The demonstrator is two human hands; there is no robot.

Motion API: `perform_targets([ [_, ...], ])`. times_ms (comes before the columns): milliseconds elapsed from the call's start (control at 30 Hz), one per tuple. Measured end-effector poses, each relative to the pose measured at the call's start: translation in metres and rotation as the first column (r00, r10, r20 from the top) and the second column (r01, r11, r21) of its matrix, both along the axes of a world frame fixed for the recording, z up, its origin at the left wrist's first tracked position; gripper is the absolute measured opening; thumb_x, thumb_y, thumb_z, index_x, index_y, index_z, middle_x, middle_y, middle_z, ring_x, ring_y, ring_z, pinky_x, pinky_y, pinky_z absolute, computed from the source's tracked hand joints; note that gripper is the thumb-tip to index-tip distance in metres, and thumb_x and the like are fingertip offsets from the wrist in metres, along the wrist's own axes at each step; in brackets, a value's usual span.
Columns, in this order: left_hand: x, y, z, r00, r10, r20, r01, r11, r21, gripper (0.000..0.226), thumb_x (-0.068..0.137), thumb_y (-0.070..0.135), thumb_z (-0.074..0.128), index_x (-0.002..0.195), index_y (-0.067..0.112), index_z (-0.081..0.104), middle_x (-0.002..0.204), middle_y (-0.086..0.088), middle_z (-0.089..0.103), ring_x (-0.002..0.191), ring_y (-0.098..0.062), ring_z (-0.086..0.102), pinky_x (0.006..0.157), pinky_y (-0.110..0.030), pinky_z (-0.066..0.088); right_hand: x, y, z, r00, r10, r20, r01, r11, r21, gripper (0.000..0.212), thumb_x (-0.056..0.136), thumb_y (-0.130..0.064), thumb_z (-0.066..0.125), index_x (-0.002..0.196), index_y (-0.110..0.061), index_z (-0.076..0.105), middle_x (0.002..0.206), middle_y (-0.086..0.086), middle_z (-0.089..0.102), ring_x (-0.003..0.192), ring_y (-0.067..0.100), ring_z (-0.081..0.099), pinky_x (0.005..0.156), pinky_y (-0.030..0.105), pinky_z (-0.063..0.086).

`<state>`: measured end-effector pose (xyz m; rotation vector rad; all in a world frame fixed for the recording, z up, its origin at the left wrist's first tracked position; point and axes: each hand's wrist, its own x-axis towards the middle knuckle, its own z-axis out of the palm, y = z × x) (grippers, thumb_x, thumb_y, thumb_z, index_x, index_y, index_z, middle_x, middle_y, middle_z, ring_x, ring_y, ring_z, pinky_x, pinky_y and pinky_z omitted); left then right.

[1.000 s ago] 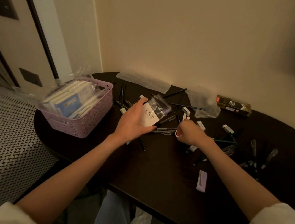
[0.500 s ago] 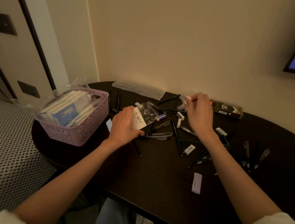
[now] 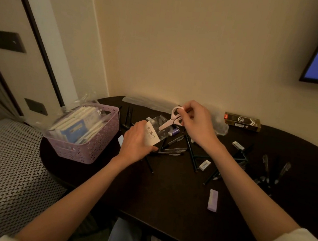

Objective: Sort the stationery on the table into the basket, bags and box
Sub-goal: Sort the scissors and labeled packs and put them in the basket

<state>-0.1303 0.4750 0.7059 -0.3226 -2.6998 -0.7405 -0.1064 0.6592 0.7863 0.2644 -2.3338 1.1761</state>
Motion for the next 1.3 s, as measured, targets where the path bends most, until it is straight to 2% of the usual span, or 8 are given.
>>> perform_targets([
  [267, 0.019, 0.018, 0.006, 0.995, -0.064, -0.077, 0.074, 0.987, 0.14, 0.092, 0.069, 0.038, 0.084, 0.14, 0.013, 0.031, 0.139, -0.003, 0.042, 0.128, -0.017, 0.04, 0.096, -0.023, 0.032, -0.003, -0.014, -0.005, 0.999, -0.046, 0.002, 0.046, 0.999, -0.029, 0.013, 0.086, -0.025, 0.069, 0.089, -0.012, 0.068, 0.077, -0.003, 0.065, 0.067, 0.004, 0.06, 0.058, 0.01, 0.043],
  [500, 0.026, 0.028, 0.015, 0.985, -0.075, -0.157, 0.112, 0.964, 0.24, 0.089, 0.066, 0.043, 0.084, 0.134, 0.012, 0.035, 0.129, -0.002, 0.048, 0.118, -0.013, 0.048, 0.086, -0.018, 0.037, -0.008, -0.023, -0.005, 0.99, -0.124, -0.06, 0.125, 0.992, 0.014, 0.017, 0.081, -0.031, 0.074, 0.088, -0.015, 0.075, 0.08, -0.003, 0.069, 0.092, 0.019, 0.058, 0.078, 0.033, 0.049],
  [633, 0.028, 0.029, 0.016, 0.983, -0.079, -0.164, 0.122, 0.954, 0.275, 0.088, 0.066, 0.043, 0.084, 0.133, 0.012, 0.036, 0.126, -0.001, 0.05, 0.111, -0.005, 0.046, 0.082, -0.017, 0.038, -0.005, -0.026, -0.003, 0.977, -0.204, -0.056, 0.209, 0.971, 0.112, 0.022, 0.079, -0.033, 0.075, 0.094, -0.017, 0.076, 0.102, 0.003, 0.055, 0.108, 0.018, 0.038, 0.085, 0.023, 0.034],
  [733, 0.029, 0.028, 0.015, 0.983, -0.068, -0.172, 0.115, 0.953, 0.279, 0.088, 0.066, 0.043, 0.084, 0.133, 0.013, 0.036, 0.126, 0.0, 0.05, 0.108, -0.002, 0.043, 0.08, -0.016, 0.036, -0.005, -0.024, 0.0, 0.985, -0.171, -0.016, 0.171, 0.972, 0.158, 0.019, 0.078, -0.033, 0.075, 0.091, -0.02, 0.077, 0.094, -0.003, 0.049, 0.104, 0.015, 0.035, 0.086, 0.025, 0.033],
  [867, 0.03, 0.028, 0.015, 0.982, -0.073, -0.175, 0.126, 0.942, 0.312, 0.087, 0.067, 0.043, 0.084, 0.133, 0.013, 0.036, 0.125, -0.001, 0.05, 0.111, -0.007, 0.047, 0.082, -0.019, 0.042, -0.009, -0.027, 0.003, 0.993, 0.012, 0.116, -0.028, 0.991, 0.132, 0.018, 0.084, -0.027, 0.07, 0.075, -0.015, 0.078, 0.06, -0.002, 0.066, 0.072, 0.02, 0.061, 0.076, 0.033, 0.047],
  [967, 0.031, 0.027, 0.013, 0.984, -0.07, -0.165, 0.126, 0.927, 0.353, 0.088, 0.066, 0.041, 0.085, 0.133, 0.013, 0.036, 0.126, 0.0, 0.05, 0.112, -0.006, 0.046, 0.085, -0.02, 0.043, -0.008, -0.025, 0.008, 0.966, 0.103, 0.236, -0.106, 0.994, -0.003, 0.02, 0.089, -0.022, 0.065, 0.078, -0.01, 0.077, 0.073, 0.013, 0.072, 0.075, 0.033, 0.067, 0.067, 0.033, 0.052],
  [1133, 0.029, 0.025, 0.011, 0.995, -0.02, -0.102, 0.06, 0.911, 0.407, 0.09, 0.064, 0.044, 0.085, 0.133, 0.013, 0.036, 0.13, -0.001, 0.051, 0.11, -0.003, 0.042, 0.084, -0.02, 0.04, 0.0, -0.013, 0.013, 0.99, 0.105, 0.094, -0.084, 0.975, -0.205, 0.015, 0.089, -0.021, 0.065, 0.084, -0.009, 0.074, 0.084, 0.004, 0.072, 0.079, 0.012, 0.066, 0.074, 0.027, 0.052],
  [1300, 0.026, 0.029, 0.014, 0.996, 0.009, -0.093, 0.029, 0.916, 0.4, 0.089, 0.065, 0.047, 0.084, 0.132, 0.013, 0.037, 0.127, -0.001, 0.052, 0.11, -0.008, 0.049, 0.084, -0.024, 0.047, 0.002, -0.003, 0.008, 0.96, 0.129, 0.248, -0.093, 0.984, -0.15, 0.03, 0.075, -0.035, 0.078, 0.095, -0.014, 0.07, 0.089, 0.001, 0.071, 0.085, 0.011, 0.067, 0.075, 0.025, 0.054],
])
